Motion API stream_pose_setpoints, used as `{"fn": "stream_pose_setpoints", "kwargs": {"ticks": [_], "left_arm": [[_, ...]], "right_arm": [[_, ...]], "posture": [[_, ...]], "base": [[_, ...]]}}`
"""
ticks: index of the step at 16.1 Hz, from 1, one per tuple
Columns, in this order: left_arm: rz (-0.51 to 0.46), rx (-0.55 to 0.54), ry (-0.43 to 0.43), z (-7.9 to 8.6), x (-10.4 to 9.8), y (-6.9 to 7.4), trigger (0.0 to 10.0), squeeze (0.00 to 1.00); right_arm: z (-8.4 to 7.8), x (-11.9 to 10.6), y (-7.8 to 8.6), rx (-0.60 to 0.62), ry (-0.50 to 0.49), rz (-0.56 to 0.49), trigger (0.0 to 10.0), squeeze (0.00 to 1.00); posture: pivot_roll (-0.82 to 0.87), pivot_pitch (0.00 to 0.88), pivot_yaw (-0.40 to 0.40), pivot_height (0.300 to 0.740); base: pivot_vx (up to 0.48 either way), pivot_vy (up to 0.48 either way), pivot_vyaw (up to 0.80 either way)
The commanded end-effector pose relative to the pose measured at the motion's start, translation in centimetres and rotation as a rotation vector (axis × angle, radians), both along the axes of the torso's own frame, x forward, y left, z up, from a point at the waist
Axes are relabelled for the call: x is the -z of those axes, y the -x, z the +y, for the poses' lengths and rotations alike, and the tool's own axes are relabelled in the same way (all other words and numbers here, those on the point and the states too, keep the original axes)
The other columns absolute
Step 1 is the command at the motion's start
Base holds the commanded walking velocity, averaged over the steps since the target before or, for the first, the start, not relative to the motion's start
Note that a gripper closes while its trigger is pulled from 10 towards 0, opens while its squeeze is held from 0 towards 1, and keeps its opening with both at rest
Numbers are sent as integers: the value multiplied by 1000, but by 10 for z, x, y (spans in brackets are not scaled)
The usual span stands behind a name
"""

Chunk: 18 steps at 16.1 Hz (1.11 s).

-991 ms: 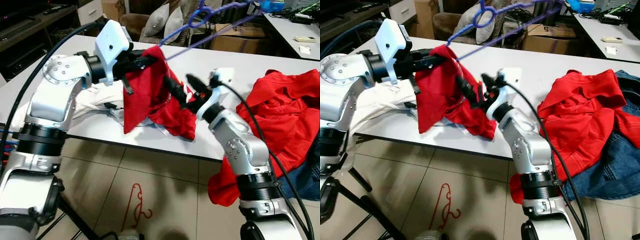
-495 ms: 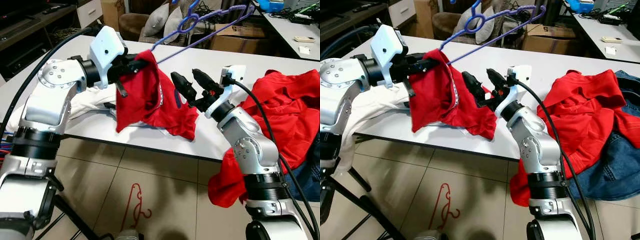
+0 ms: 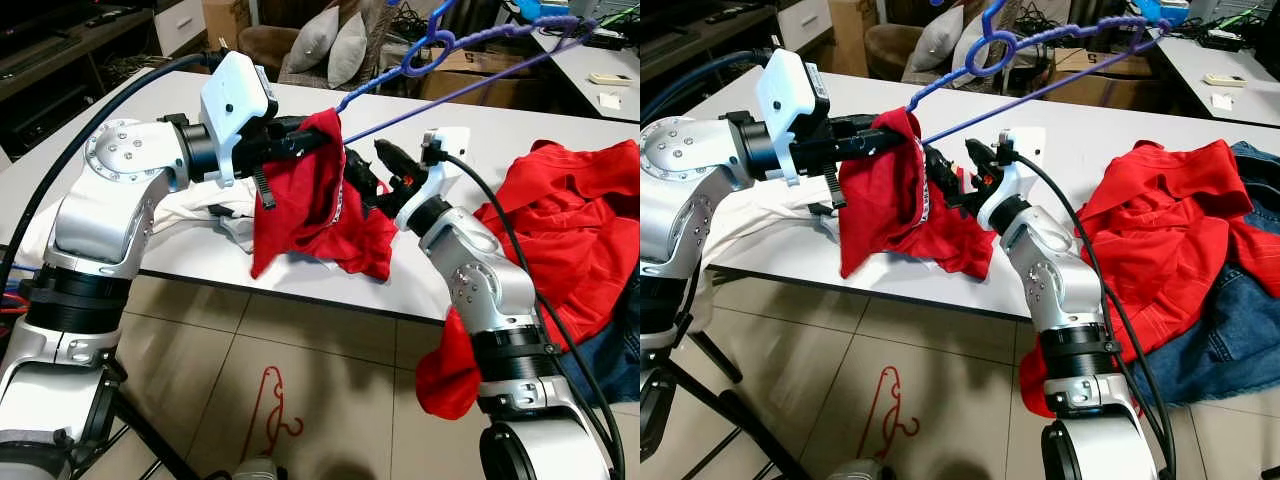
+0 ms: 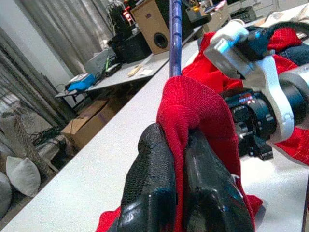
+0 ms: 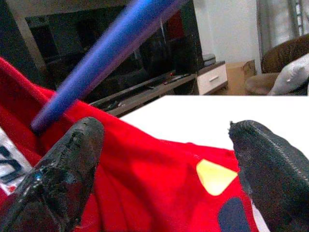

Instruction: Hang hanger

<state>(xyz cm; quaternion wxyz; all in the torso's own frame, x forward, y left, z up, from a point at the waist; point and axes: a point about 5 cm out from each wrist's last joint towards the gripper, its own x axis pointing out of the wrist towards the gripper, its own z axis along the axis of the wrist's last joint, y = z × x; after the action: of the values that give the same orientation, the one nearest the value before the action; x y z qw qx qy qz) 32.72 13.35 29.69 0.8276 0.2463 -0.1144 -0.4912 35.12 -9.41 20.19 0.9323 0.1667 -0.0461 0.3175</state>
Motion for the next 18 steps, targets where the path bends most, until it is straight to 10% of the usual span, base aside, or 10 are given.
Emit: {"fn": "stream_pose_setpoints", "kwargs": {"ticks": [1, 8, 18], "left_arm": [[-22, -18, -11, -2, -3, 0, 0, 0], [-28, -133, -30, 12, 5, -11, 0, 0], [5, 10, 67, 2, -5, 6, 0, 0]], "right_arm": [[5, -4, -1, -22, 6, -23, 10000, 0], [1, -6, 9, -70, -26, -70, 10000, 0], [3, 14, -3, -19, 84, 35, 10000, 0]], "posture": [[187, 0, -38, 740], [181, 0, -39, 740], [186, 0, -60, 740]], "base": [[0, 0, 0], [0, 0, 0], [0, 0, 0]]}}
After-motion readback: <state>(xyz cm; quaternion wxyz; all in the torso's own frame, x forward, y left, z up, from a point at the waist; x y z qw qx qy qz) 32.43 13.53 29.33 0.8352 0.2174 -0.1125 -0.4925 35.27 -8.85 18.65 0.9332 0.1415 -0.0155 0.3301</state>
